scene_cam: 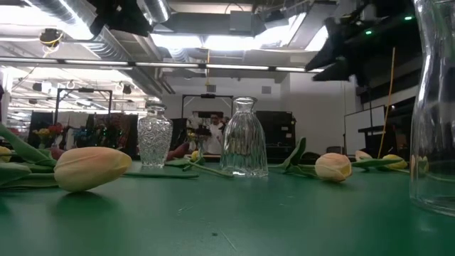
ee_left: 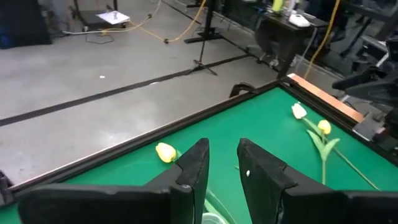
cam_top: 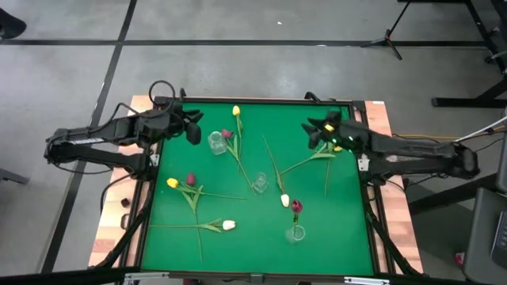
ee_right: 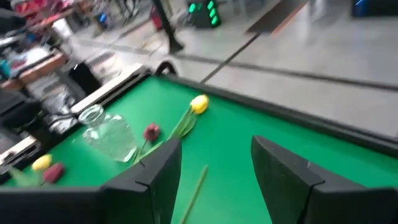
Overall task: Sort flowers into vase by color
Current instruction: Put the top red tulip into the bottom right transparent vase
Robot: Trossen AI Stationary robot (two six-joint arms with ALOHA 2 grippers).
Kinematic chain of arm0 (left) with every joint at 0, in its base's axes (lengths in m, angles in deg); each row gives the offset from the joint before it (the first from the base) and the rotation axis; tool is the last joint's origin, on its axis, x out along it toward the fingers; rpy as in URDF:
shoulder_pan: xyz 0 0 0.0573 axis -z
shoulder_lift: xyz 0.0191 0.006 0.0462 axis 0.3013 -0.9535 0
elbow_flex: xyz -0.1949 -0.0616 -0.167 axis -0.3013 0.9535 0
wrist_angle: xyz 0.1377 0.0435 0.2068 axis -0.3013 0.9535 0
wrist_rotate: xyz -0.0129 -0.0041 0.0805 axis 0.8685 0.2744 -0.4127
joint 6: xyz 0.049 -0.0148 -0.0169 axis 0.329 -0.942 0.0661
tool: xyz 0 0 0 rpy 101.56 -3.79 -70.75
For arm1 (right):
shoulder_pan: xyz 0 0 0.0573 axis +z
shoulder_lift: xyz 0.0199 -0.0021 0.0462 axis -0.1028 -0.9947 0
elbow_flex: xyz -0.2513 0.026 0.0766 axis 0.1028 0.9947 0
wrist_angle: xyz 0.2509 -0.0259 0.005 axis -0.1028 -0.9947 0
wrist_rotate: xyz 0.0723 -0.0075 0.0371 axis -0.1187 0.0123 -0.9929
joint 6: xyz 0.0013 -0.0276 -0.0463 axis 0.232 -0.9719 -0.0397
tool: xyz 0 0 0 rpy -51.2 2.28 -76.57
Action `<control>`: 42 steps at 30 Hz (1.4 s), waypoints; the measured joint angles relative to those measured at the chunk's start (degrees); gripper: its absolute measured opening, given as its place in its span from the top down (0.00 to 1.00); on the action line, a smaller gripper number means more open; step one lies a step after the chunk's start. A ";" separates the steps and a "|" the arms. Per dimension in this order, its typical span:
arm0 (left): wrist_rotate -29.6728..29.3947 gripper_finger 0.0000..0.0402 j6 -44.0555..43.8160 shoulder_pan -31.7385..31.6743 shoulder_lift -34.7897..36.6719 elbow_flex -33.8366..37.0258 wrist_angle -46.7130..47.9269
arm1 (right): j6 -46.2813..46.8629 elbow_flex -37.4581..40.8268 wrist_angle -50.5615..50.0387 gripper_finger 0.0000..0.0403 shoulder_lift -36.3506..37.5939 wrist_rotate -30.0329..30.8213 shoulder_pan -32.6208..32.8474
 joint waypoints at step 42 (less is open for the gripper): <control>0.53 0.79 3.34 4.50 8.12 -0.04 10.31 | -7.21 -66.32 -34.66 0.52 -61.57 -9.87 8.37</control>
